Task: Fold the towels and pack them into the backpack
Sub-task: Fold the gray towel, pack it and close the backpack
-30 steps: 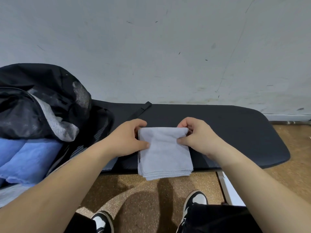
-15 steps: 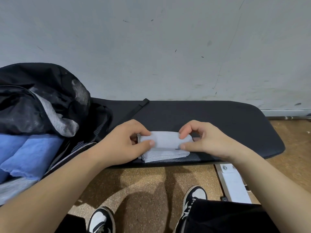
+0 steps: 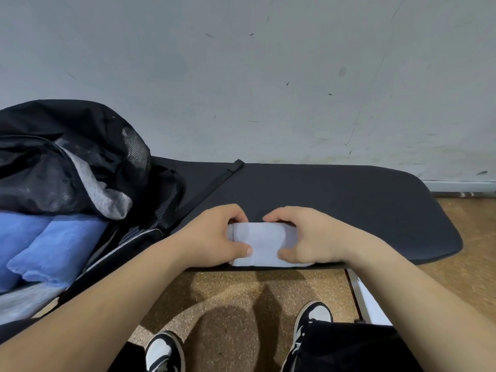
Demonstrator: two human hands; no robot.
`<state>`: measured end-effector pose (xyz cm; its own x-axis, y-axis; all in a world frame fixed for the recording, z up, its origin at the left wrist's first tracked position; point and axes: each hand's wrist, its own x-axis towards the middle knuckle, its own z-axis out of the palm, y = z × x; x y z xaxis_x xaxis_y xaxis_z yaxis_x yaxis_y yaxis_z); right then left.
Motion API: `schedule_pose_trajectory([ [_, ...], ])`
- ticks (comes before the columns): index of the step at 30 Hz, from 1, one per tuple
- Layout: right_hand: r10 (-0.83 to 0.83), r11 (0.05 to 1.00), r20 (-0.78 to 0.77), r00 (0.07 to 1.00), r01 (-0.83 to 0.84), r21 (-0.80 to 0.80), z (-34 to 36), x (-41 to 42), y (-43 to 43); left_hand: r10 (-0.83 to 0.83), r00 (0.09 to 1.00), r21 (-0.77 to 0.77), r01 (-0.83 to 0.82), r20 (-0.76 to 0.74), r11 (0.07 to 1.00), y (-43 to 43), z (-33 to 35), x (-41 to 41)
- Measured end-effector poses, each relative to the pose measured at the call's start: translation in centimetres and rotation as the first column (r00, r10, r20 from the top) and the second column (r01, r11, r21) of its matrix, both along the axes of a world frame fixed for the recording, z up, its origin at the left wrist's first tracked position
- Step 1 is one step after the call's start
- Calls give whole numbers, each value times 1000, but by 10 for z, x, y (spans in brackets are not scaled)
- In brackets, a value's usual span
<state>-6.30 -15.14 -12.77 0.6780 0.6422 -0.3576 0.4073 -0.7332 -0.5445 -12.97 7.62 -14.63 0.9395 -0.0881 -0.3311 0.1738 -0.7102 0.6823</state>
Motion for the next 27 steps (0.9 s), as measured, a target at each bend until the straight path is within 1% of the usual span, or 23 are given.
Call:
schedule_pose_trajectory([
  [2, -21, 999, -160, 987, 29, 46, 10, 0, 7, 39, 999, -148, -37, 14, 988, 3, 14, 0],
  [4, -65, 986, -297, 953, 108, 129, 19, -1, 14, 102, 994, -321, -80, 50, 944, 10, 30, -3],
  [6, -112, 954, -373, 921, 204, 217, 28, -4, 25, 193, 977, -471, -127, 94, 873, 19, 42, -9],
  [8, -124, 904, -479, 869, 298, 307, 36, -14, 40, 329, 940, -595, -213, 92, 775, 27, 50, -18],
  [10, -97, 825, -602, 793, 403, 397, 43, -30, 56, 453, 891, -706, -323, -4, 630, 34, 56, -26],
  [11, -87, 778, -647, 758, 458, 431, 47, -39, 63, 468, 880, -742, -365, -78, 562, 38, 60, -32],
  [12, -77, 733, -672, 736, 499, 463, 53, -50, 72, 439, 888, -756, -381, -139, 532, 42, 65, -41],
  [14, -55, 654, -697, 715, 553, 515, 65, -71, 91, 344, 920, -737, -363, -187, 570, 48, 78, -66],
  [15, -63, 624, -709, 702, 582, 521, 71, -81, 101, 328, 923, -723, -364, -199, 586, 52, 82, -80],
  [16, -89, 604, -717, 691, 610, 513, 77, -91, 112, 339, 918, -720, -375, -204, 583, 57, 87, -94],
  [17, -121, 595, -720, 684, 630, 499, 82, -101, 124, 369, 907, -724, -393, -203, 568, 64, 91, -107],
  [19, -183, 610, -695, 695, 635, 474, 90, -117, 148, 432, 876, -735, -437, -216, 519, 81, 98, -131],
  [23, -215, 692, -609, 763, 559, 457, 103, -138, 201, 555, 803, -713, -518, -215, 473, 124, 103, -169],
  [24, -249, 711, -538, 805, 529, 463, 103, -141, 216, 608, 769, -688, -551, -197, 473, 135, 103, -177],
  [25, -290, 728, -429, 856, 488, 482, 102, -142, 231, 669, 724, -648, -593, -168, 479, 148, 102, -184],
  [26, -310, 751, -289, 906, 420, 510, 99, -141, 245, 728, 672, -602, -640, -137, 478, 161, 99, -190],
  [27, -293, 787, -131, 947, 316, 529, 96, -139, 257, 777, 620, -548, -689, -107, 474, 176, 96, -196],
])
